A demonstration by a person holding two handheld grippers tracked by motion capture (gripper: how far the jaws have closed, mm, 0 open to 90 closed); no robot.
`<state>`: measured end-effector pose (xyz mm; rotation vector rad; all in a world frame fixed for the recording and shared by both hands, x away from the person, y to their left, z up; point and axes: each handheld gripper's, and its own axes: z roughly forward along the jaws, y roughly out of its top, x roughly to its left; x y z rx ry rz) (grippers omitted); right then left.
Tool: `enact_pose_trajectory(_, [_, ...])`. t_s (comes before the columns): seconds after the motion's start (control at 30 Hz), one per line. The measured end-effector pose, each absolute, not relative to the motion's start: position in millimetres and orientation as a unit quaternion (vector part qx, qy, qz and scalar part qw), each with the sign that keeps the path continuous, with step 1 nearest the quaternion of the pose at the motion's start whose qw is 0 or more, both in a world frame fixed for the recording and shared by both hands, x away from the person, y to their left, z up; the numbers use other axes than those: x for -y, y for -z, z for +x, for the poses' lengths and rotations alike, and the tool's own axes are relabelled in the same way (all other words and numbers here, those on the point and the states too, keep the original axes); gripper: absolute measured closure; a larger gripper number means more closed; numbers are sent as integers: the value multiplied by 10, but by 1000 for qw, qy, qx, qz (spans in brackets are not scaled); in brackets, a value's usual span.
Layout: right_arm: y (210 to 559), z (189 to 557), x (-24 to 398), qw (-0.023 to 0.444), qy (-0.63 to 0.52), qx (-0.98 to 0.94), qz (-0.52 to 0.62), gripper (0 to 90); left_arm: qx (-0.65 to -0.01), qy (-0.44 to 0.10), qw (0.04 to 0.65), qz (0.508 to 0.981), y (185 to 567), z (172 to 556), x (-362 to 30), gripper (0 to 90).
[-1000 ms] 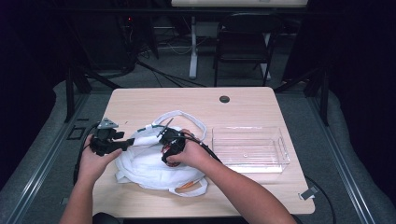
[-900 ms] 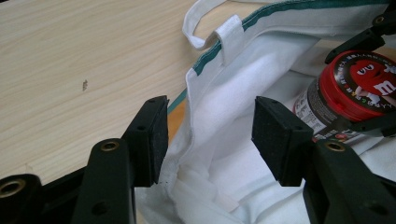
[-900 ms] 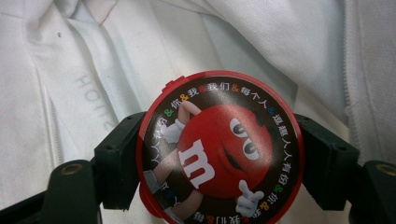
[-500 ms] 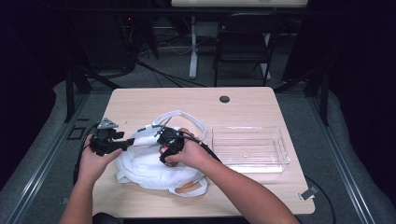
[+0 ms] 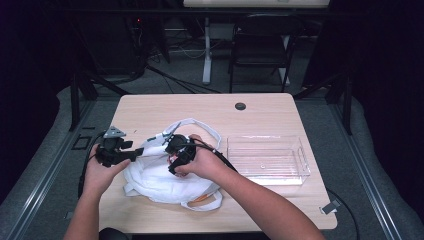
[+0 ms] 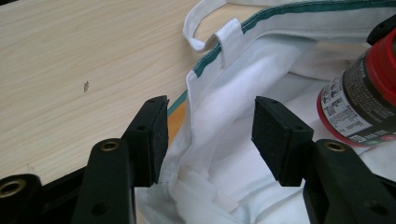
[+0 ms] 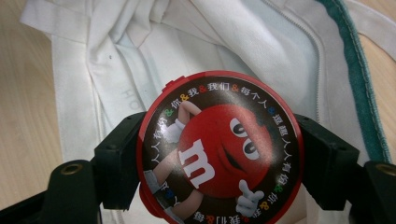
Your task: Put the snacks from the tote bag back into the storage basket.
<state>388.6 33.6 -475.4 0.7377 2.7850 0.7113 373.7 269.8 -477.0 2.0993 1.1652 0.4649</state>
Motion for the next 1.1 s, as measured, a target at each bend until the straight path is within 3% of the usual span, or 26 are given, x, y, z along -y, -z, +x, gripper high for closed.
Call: enact_pose_trajectory(1.1, [4220, 3635, -168, 104, -253, -933, 233, 247, -448, -180, 340, 807, 4766, 3735, -2699, 463])
